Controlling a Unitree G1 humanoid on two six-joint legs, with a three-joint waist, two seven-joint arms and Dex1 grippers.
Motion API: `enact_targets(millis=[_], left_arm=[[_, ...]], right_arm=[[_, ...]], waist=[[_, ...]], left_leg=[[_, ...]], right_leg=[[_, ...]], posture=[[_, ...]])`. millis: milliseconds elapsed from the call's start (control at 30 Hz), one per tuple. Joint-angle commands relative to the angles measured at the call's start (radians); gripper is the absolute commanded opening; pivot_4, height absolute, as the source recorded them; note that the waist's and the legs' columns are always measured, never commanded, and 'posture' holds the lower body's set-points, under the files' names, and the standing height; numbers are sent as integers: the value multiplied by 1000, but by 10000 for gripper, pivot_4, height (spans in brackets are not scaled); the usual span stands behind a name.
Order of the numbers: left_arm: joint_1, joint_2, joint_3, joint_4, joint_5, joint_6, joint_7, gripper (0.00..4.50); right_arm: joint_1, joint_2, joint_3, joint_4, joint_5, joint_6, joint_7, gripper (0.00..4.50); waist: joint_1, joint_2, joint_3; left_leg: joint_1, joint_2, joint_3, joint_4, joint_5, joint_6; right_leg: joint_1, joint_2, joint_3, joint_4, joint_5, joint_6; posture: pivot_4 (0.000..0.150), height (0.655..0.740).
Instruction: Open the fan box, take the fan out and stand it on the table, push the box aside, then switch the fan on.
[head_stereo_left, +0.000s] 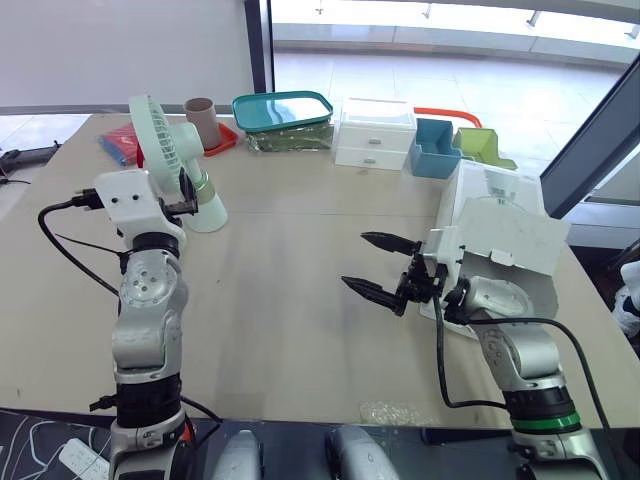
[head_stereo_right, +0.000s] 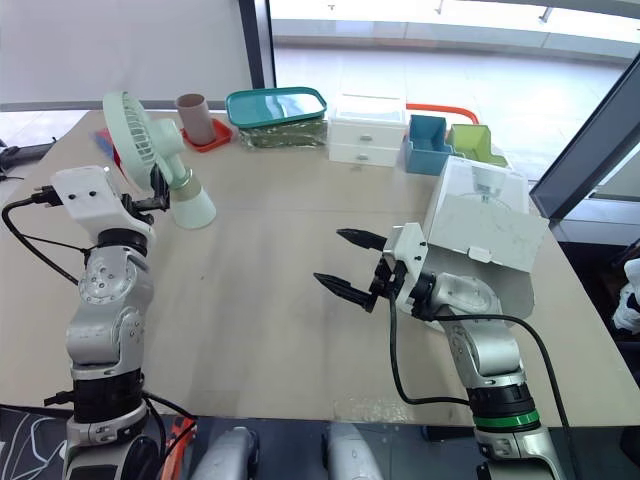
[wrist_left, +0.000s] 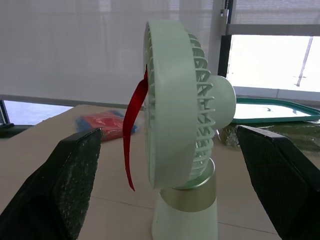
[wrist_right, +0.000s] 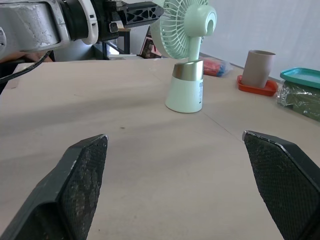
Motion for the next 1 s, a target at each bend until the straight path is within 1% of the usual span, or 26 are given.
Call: enact_targets(millis=[33,600,933,1000], left_arm=[[-44,3,10,19,2,-4,9,45000],[-142,1,-7,154,28,3,46,45000],[-189,30,-31,214,51,-6,9,45000],[-192,26,-23,220,46,-6,14,39890]], right_arm=[[-5,-10,-12,-28,-1,-23,3,44211],[10,-5,-12,-23,-17,-48,-2,44211],[16,-4,-7,-29,-17,-50,-2,44211],[21,-5,-6,-32,-18,-51,-2,45000]], waist=[[0,0,0],[1,0,0],[0,0,0],[0,0,0]], left_leg=[[0,0,0,0,0,0],[0,0,0,0,0,0],[0,-1,0,0,0,0],[0,-1,0,0,0,0]], right_leg=[[0,0,0,0,0,0],[0,0,0,0,0,1],[0,0,0,0,1,1],[0,0,0,0,1,1]], posture=[[1500,7400],[1500,7400],[1500,7400],[1500,7400]])
